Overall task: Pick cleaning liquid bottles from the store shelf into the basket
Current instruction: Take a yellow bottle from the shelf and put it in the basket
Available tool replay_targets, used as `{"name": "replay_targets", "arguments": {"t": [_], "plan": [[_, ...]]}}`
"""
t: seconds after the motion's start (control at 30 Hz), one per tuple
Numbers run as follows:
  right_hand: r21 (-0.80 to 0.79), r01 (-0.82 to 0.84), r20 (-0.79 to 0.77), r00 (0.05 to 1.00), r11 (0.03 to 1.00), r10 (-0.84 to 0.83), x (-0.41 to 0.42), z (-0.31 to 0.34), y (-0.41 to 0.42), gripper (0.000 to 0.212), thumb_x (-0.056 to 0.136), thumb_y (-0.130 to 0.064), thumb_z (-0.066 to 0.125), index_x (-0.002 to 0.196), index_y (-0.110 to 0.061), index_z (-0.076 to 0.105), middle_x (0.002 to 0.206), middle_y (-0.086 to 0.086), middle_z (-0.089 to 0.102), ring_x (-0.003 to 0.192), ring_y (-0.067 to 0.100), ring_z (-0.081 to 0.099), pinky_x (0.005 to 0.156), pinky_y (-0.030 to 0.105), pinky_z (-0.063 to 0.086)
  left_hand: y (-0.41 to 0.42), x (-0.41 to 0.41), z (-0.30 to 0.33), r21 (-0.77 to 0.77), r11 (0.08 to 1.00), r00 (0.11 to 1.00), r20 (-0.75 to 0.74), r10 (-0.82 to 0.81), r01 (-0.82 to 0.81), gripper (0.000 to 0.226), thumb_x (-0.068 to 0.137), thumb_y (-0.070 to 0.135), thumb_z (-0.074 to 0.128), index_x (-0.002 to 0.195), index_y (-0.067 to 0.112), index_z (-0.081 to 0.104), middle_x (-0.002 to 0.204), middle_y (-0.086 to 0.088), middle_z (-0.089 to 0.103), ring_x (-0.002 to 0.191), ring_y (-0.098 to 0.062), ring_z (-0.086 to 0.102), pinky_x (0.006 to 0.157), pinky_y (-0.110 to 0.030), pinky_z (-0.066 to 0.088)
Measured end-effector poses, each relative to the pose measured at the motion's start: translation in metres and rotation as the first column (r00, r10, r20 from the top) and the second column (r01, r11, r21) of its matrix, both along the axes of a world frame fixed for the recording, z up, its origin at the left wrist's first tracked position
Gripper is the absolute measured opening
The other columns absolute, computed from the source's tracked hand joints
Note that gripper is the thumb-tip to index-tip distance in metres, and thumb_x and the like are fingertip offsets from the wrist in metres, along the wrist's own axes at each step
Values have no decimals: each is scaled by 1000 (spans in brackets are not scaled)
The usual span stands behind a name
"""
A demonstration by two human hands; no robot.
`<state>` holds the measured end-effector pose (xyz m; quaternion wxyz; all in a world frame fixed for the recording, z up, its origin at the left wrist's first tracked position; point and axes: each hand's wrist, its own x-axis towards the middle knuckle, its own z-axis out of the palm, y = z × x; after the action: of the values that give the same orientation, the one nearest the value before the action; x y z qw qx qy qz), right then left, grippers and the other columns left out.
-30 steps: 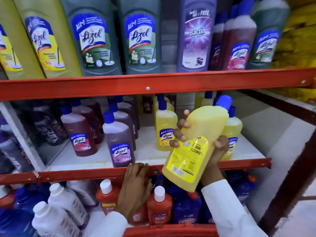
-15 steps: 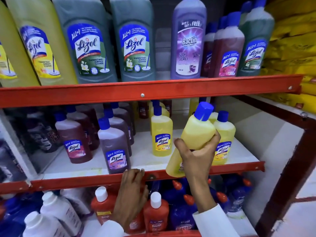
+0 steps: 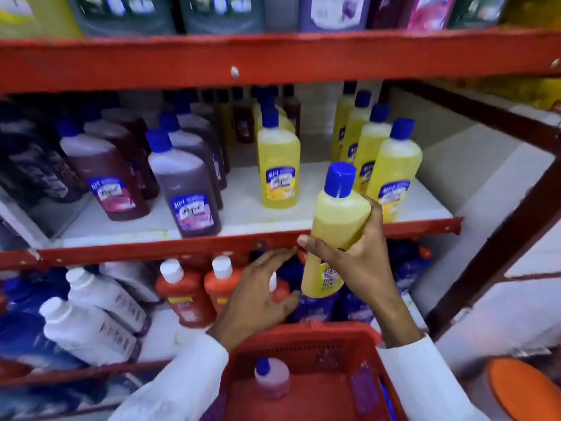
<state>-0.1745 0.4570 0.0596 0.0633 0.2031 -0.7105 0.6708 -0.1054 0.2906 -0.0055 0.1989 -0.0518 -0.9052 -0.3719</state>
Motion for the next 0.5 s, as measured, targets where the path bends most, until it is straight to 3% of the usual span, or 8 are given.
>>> {"name": "replay_targets", "arguments": {"t": [0.1,0.17,0.23,0.33,0.37,0.43,0.5], "plan": [[135,-47,24,999,990,44,7,-33,18,93,53,-52,89,127,-32,35,124,-8,57,113,8,60,89,24,53,25,-1,-18,157,979,977,143,-155,133,53,67,25,75,118,21,61,117,2,70,108,-6,62,92,-27,50],[180,-52,49,998,982,44,11,-57,31,86,57,-51,86,123,-29,35,118,-17,54,110,3,58,86,17,50,42,0,-38,317,942,949,248,-194,110,48,68,15,82,112,24,63,107,4,74,100,-11,68,88,-33,56],[223,-102,111,991,969,79,15,-85,42,80,64,-43,86,123,-23,36,116,-18,53,108,4,58,85,17,48,56,1,-62,361,933,955,272,-119,13,42,66,12,87,98,28,65,90,13,76,86,-3,70,74,-23,56],[378,-206,157,975,903,156,16,-128,60,77,66,-49,82,126,-20,44,119,-7,59,107,12,59,90,24,49,80,0,-102,326,943,931,360,-65,-60,29,65,4,85,74,23,66,51,30,60,56,23,51,53,-1,36],[439,-221,149,974,871,172,15,-139,66,76,64,-50,82,126,-21,49,119,-5,61,106,12,59,91,24,48,86,2,-115,326,943,924,377,-61,-70,25,64,2,85,76,17,68,53,30,57,55,26,49,53,0,35],[546,-228,141,973,806,180,7,-163,79,71,58,-44,84,121,-23,60,115,-8,66,102,10,61,91,25,49,94,0,-147,311,942,907,421,-17,-127,33,60,12,89,88,12,72,77,19,66,69,28,53,62,2,36],[625,-219,161,975,749,151,5,-181,84,61,52,-30,87,110,-22,69,104,-5,73,91,9,64,86,31,52,97,0,-180,276,950,871,491,-12,-143,41,56,24,91,92,13,74,87,9,71,78,19,60,67,0,37]]}}
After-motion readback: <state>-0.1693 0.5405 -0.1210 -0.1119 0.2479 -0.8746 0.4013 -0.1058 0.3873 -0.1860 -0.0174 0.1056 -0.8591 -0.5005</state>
